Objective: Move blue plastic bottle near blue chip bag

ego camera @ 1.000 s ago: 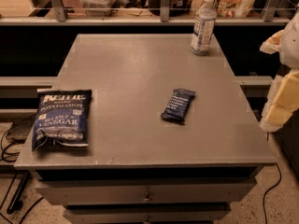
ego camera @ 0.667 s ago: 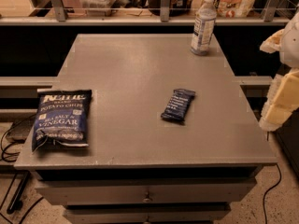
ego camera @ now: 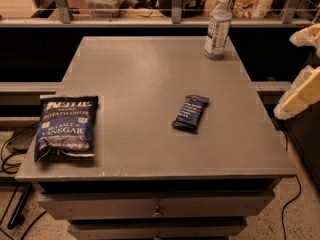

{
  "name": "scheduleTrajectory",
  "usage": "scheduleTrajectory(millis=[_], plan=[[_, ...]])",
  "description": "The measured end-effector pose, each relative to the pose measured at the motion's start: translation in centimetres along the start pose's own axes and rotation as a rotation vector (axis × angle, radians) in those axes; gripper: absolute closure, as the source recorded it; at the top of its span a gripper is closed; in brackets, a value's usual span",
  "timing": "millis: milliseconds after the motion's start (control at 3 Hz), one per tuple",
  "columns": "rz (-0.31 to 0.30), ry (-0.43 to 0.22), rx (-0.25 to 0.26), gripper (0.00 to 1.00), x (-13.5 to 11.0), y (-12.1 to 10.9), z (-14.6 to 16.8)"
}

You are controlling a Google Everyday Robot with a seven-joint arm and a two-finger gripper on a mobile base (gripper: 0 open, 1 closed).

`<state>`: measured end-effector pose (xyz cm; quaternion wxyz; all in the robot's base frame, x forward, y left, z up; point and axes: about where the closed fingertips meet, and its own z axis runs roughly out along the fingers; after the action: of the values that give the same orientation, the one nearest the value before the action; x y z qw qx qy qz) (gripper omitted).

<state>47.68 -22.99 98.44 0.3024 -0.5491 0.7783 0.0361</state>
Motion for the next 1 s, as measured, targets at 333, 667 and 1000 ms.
scheduleTrajectory(millis=[333, 667, 1000], plan=[[0.04, -0.12, 0.122, 0.0, -1.2, -5.3, 1.2], [0.04, -0.121, 0.122, 0.0, -1.2, -5.3, 1.3], [0.099, -0.167, 0.167, 0.0, -1.6, -6.6, 2.2]])
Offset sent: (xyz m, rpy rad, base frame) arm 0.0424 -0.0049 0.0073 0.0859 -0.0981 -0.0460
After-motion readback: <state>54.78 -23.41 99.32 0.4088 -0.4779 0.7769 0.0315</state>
